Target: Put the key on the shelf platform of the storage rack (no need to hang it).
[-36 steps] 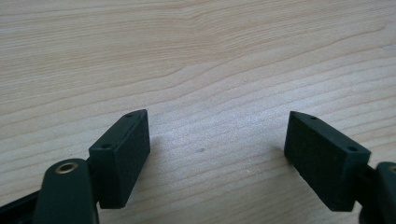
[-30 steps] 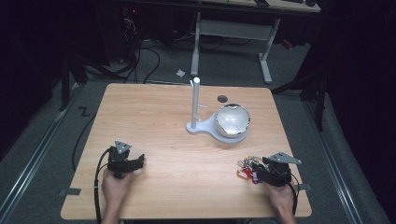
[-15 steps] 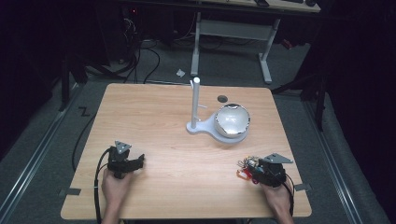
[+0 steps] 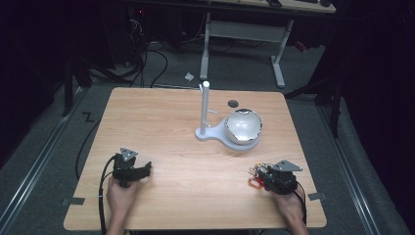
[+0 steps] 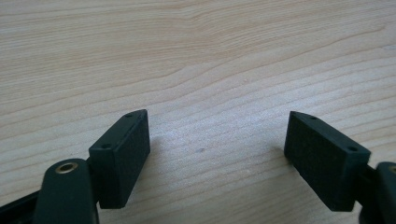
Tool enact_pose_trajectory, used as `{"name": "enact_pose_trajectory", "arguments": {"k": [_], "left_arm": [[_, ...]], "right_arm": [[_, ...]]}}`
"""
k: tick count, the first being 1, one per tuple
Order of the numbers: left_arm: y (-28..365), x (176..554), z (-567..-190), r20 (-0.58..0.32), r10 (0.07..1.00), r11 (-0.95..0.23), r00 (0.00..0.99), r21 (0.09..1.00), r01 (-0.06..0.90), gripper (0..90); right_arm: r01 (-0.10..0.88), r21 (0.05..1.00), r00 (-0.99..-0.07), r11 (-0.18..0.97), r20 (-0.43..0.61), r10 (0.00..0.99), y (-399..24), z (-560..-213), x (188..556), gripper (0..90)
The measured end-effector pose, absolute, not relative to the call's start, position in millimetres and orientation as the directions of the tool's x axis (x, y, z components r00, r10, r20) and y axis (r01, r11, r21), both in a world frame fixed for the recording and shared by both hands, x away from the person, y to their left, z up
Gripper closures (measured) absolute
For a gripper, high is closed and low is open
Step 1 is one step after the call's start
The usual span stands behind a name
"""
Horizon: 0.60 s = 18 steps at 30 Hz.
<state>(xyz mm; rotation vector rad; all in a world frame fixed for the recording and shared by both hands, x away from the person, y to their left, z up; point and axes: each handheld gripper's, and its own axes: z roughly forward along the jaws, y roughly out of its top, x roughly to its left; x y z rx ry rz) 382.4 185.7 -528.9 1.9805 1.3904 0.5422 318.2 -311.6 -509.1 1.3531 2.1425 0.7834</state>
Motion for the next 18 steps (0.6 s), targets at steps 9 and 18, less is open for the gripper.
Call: {"name": "enact_pose_trajectory", "arguments": {"k": [9, 18], "left_arm": [[185.7, 382.4, -528.9, -0.032, 0.935, -0.227, 0.352, 0.71, 0.667, 22.8], [185.8, 382.4, -528.9, -0.033, 0.935, -0.226, 0.352, 0.71, 0.667, 22.8]], "right_arm": [[0.639, 0.697, -0.43, 0.325, -0.026, 0.903, -314.3, -510.9, 321.9, 73.8], [0.629, 0.704, -0.43, 0.329, -0.037, 0.902, -315.9, -508.8, 321.7, 80.2]]}}
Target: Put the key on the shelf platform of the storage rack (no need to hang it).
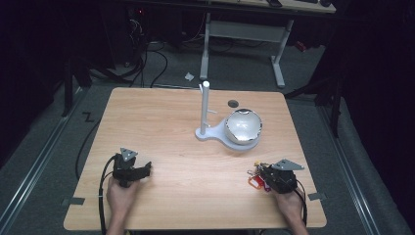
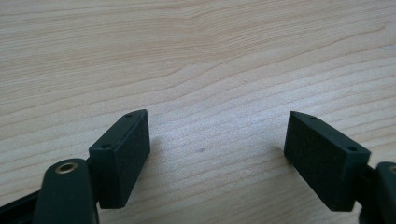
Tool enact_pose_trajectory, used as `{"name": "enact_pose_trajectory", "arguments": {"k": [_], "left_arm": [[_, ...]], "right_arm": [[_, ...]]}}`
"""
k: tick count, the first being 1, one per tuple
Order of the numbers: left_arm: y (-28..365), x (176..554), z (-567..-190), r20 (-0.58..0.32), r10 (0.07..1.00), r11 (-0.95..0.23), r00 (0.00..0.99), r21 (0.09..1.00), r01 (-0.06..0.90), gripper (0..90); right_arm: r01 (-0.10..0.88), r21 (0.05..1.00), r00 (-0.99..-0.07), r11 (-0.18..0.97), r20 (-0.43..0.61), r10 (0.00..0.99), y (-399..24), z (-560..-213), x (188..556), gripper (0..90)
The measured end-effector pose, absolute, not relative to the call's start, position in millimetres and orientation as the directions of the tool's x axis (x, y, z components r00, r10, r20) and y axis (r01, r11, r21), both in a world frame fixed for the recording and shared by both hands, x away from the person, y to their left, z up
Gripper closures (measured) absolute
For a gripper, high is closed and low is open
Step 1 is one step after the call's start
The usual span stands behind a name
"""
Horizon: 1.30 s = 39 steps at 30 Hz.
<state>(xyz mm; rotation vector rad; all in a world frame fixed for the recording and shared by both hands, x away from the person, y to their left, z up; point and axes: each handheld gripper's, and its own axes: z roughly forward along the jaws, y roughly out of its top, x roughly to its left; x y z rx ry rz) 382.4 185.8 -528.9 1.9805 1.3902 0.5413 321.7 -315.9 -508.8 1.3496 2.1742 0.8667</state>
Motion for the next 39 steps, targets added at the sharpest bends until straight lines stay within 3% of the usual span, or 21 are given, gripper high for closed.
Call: {"name": "enact_pose_trajectory", "arguments": {"k": [17, 39], "left_arm": [[186, 382, -529, -0.033, 0.935, -0.227, 0.353, 0.71, 0.667, 22.8], [186, 382, -529, -0.033, 0.935, -0.227, 0.353, 0.71, 0.667, 22.8]], "right_arm": [[0.584, 0.738, -0.442, 0.34, -0.062, 0.895, -318, -484, 318, 88.4], [0.472, 0.82, -0.464, 0.324, -0.082, 0.882, -319, -428, 313, 88.4]]}}
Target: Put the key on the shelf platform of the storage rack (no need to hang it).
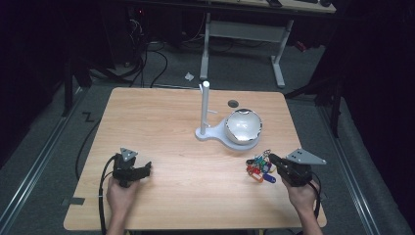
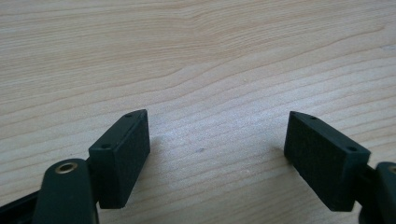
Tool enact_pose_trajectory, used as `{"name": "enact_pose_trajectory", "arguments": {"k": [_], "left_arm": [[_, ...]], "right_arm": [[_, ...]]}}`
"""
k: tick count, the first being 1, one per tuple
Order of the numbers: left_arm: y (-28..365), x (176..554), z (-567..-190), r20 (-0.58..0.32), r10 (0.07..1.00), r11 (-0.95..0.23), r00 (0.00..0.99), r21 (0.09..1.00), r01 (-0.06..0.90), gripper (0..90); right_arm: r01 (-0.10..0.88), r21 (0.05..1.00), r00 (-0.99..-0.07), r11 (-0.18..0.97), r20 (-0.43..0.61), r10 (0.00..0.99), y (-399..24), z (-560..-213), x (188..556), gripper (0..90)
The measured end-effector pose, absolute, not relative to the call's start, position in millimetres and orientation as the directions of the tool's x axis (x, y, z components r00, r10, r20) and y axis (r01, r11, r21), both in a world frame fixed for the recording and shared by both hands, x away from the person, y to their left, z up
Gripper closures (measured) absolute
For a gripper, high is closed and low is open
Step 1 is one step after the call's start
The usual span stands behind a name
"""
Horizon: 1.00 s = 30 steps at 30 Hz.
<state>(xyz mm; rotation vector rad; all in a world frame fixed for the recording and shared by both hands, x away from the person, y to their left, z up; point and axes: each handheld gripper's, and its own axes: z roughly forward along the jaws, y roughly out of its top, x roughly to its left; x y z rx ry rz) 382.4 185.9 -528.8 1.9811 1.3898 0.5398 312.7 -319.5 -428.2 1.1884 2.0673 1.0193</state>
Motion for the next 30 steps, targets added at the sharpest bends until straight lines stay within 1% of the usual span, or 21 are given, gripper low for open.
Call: {"name": "enact_pose_trajectory", "arguments": {"k": [15, 21, 29, 30], "left_arm": [[186, 382, -529, -0.033, 0.935, -0.227, 0.353, 0.709, 0.667, 22.8], [186, 382, -529, -0.033, 0.935, -0.227, 0.353, 0.709, 0.667, 22.9], [186, 382, -529, -0.034, 0.935, -0.226, 0.353, 0.709, 0.667, 22.9], [186, 382, -529, -0.034, 0.935, -0.226, 0.353, 0.709, 0.668, 22.9]], "right_arm": [[0.432, 0.846, -0.483, 0.314, -0.077, 0.872, -322, -397, 314, 88.4], [0.404, 0.856, -0.493, 0.324, -0.095, 0.865, -322, -378, 314, 88.4], [0.373, 0.872, -0.508, 0.316, -0.093, 0.856, -324, -352, 319, 88.4], [0.366, 0.874, -0.512, 0.32, -0.098, 0.853, -323, -345, 320, 88.4]]}}
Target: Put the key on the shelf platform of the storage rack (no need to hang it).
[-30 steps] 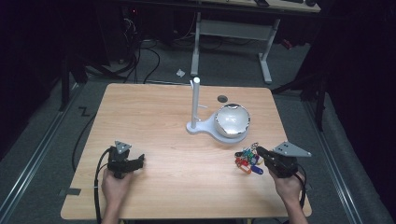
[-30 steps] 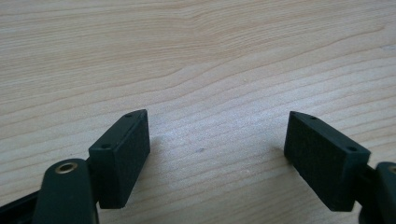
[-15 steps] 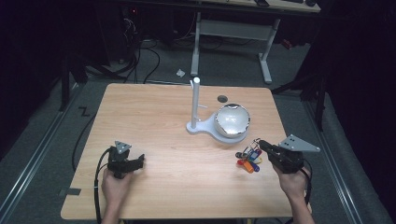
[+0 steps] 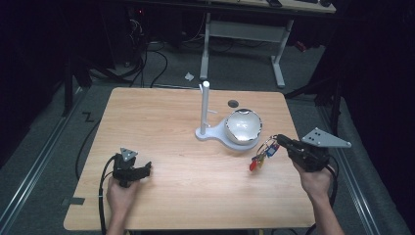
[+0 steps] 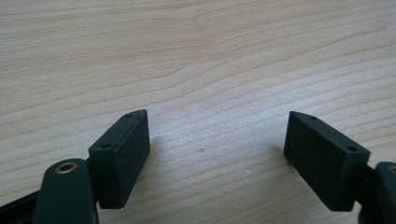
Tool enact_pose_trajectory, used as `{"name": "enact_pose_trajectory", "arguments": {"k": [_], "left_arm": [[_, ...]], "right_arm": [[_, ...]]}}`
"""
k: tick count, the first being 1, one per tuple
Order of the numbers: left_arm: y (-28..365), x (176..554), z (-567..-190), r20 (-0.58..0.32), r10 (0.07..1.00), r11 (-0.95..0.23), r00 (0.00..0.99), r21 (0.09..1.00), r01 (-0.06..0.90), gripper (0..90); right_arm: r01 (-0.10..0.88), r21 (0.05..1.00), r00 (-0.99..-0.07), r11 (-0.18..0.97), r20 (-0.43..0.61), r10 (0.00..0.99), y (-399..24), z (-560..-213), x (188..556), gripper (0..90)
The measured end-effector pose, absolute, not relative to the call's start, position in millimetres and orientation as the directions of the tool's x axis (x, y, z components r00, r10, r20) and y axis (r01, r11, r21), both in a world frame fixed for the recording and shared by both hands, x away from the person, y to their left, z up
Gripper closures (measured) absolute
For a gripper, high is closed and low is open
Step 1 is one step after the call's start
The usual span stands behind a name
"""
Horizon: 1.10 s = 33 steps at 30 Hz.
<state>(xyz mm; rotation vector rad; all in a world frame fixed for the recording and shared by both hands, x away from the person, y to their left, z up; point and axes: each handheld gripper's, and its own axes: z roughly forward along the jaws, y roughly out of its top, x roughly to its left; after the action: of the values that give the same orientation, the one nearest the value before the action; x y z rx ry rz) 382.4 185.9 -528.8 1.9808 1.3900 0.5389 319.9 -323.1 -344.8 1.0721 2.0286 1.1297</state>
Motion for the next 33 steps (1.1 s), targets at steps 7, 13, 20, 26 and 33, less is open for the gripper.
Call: {"name": "enact_pose_trajectory", "arguments": {"k": [7, 13, 20, 26, 33], "left_arm": [[186, 382, -529, -0.034, 0.935, -0.226, 0.353, 0.71, 0.667, 23.0], [186, 382, -529, -0.038, 0.935, -0.224, 0.354, 0.71, 0.668, 22.9], [186, 382, -529, -0.04, 0.935, -0.222, 0.353, 0.711, 0.668, 23.0], [187, 382, -529, -0.04, 0.935, -0.222, 0.353, 0.71, 0.668, 23.0], [186, 382, -529, -0.04, 0.935, -0.222, 0.353, 0.71, 0.668, 22.9]], "right_arm": [[0.348, 0.879, -0.524, 0.326, -0.106, 0.845, -321, -324, 328, 88.4], [0.366, 0.868, -0.534, 0.336, -0.1, 0.839, -316, -308, 341, 88.4], [0.374, 0.863, -0.552, 0.338, -0.086, 0.829, -311, -293, 355, 88.4], [0.369, 0.865, -0.559, 0.34, -0.086, 0.824, -309, -279, 366, 88.3], [0.371, 0.866, -0.561, 0.334, -0.077, 0.824, -305, -270, 379, 88.3]]}}
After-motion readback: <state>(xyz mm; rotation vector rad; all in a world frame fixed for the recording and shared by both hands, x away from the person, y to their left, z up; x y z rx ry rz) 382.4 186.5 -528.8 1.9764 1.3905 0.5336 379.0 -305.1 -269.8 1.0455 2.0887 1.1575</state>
